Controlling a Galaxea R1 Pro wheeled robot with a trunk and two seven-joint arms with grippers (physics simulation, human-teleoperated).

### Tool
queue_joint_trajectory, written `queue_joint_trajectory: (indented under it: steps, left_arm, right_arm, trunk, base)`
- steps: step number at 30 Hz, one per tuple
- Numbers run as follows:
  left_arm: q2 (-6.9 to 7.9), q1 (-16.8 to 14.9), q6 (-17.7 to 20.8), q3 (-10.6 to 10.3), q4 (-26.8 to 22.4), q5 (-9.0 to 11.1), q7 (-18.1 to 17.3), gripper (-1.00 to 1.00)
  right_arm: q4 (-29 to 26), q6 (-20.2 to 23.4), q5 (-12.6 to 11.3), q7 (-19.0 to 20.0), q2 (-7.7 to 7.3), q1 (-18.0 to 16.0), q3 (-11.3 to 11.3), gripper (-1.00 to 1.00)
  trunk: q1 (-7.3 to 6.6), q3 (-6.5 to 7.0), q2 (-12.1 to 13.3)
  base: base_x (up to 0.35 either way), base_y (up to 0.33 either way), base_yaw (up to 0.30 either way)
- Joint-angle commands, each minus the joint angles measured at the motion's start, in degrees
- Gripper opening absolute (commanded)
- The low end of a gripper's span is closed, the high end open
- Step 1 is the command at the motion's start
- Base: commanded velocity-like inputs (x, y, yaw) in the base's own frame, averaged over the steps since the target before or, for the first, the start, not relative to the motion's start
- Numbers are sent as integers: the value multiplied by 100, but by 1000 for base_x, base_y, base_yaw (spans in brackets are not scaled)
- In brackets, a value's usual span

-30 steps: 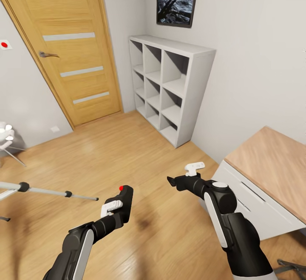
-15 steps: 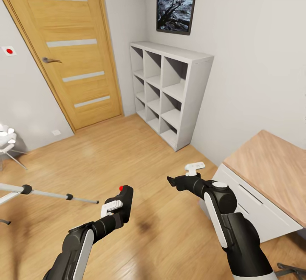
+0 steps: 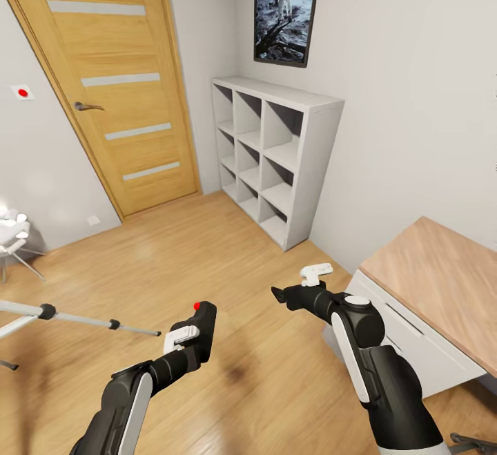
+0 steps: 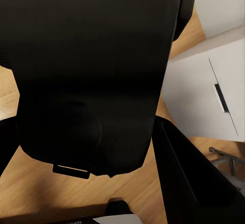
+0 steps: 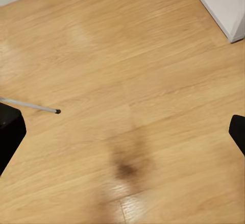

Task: Attach the digital camera to the camera tripod in the bedroom.

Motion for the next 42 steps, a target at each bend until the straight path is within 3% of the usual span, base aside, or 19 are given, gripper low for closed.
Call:
queue_joint_trajectory:
  steps: [1, 13, 42]
  left_arm:
    - [-6, -5, 44, 18, -5, 21, -28, -100]
    - [-6, -5, 43, 18, -5, 18, -28, -100]
    - [-6, -5, 39, 18, -5, 15, -28, -100]
  right_arm:
    - [-6, 28, 13, 16, 2, -5, -3, 100]
    - [-6, 28, 10, 16, 1, -5, -3, 100]
    - [-6, 19, 13, 16, 1, -5, -3, 100]
  trunk:
    - [-20, 19, 33]
    - [-283, 348, 514]
    - [-283, 622, 514]
  base:
    - [0, 0, 0]
    - [0, 0, 0]
    - [0, 0, 0]
